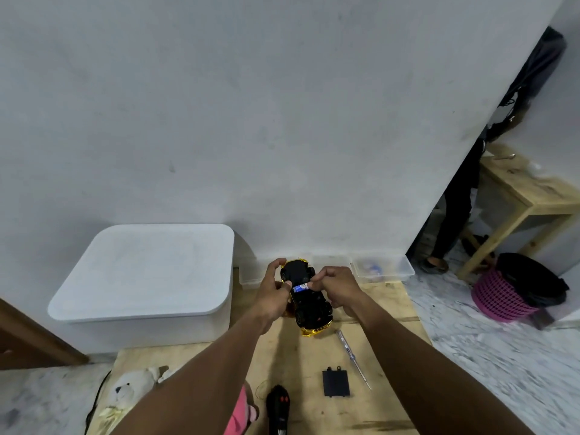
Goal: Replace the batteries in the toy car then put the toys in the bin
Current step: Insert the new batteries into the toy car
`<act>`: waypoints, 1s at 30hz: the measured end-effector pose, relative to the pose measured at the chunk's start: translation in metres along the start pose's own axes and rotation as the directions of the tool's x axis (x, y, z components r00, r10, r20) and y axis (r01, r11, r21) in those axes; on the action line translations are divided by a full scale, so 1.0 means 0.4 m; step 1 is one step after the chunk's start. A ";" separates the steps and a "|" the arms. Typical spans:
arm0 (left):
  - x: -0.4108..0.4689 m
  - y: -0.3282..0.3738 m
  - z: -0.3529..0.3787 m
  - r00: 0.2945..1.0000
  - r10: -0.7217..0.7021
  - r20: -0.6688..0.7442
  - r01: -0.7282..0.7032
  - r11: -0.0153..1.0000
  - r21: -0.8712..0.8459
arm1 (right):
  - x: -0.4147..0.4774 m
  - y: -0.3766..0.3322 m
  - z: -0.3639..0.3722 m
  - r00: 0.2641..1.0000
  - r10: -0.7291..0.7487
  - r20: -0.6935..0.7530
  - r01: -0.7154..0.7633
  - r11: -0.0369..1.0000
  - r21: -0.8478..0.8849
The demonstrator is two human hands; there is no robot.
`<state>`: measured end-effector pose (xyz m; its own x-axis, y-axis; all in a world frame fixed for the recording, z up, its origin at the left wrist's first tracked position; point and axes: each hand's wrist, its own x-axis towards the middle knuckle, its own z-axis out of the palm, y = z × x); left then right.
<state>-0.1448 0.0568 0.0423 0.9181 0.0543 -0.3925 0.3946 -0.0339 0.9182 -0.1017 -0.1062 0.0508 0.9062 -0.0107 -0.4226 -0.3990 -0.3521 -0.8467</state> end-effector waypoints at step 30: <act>0.010 0.014 -0.031 0.994 -0.112 -0.016 0.113 0.994 0.005 | -0.004 -0.028 -0.006 0.966 -0.219 0.139 0.215 0.976 0.039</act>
<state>-0.1393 0.0690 0.0466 0.8672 0.0742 -0.4924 0.4956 -0.0329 0.8679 -0.0981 -0.1043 0.0618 0.9432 0.1965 -0.2680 -0.1998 -0.3092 -0.9298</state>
